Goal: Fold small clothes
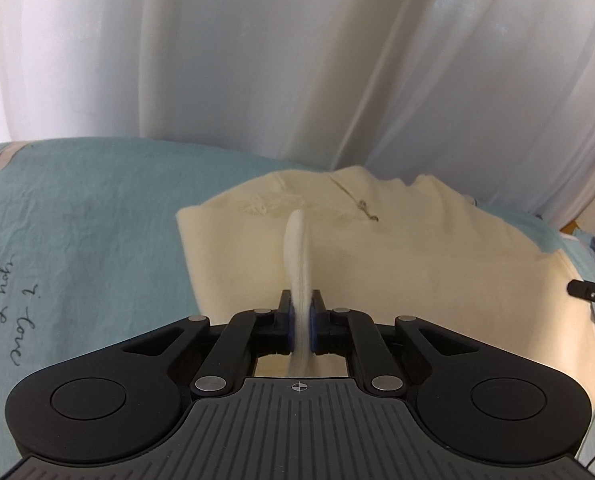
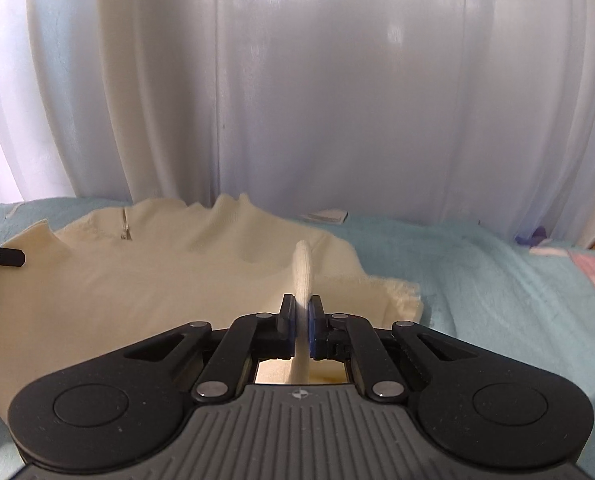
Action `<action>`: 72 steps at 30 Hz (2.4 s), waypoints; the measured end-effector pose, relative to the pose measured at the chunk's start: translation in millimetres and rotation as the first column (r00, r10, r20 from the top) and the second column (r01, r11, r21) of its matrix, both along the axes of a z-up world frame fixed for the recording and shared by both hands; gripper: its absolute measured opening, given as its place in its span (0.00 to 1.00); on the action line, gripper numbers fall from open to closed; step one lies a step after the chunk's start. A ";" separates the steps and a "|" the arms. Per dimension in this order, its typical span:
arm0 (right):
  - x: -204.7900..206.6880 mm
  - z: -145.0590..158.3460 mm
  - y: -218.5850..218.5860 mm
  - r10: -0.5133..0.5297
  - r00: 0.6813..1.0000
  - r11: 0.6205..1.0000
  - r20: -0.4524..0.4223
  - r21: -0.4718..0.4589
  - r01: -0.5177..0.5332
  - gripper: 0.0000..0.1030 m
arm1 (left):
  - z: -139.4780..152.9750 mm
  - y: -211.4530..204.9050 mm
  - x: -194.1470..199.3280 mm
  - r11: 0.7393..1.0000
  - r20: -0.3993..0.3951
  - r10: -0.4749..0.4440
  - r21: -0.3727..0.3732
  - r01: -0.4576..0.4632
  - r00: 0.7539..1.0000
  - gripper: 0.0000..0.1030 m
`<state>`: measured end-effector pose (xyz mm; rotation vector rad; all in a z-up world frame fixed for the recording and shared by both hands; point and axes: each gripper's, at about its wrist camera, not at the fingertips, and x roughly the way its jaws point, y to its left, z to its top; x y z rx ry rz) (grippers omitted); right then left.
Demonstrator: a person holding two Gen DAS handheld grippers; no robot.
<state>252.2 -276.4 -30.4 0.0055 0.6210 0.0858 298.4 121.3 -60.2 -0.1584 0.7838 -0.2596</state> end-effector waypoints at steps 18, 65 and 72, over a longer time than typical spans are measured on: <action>99.3 -26.2 36.6 -0.082 0.996 0.996 0.044 0.032 0.081 0.13 | -5.0 -44.1 76.4 0.983 0.134 0.169 0.048 -0.177 0.976 0.43; -9.7 -62.8 -1.7 -0.155 0.985 0.988 0.080 -0.006 0.156 0.13 | -39.7 -4.0 66.5 0.928 0.145 0.370 -0.020 -0.371 0.918 0.81; -45.0 -41.1 -5.3 -0.237 0.970 0.969 0.059 -0.057 0.241 0.22 | -30.4 16.8 31.8 0.937 0.119 0.330 0.082 -0.340 0.937 0.81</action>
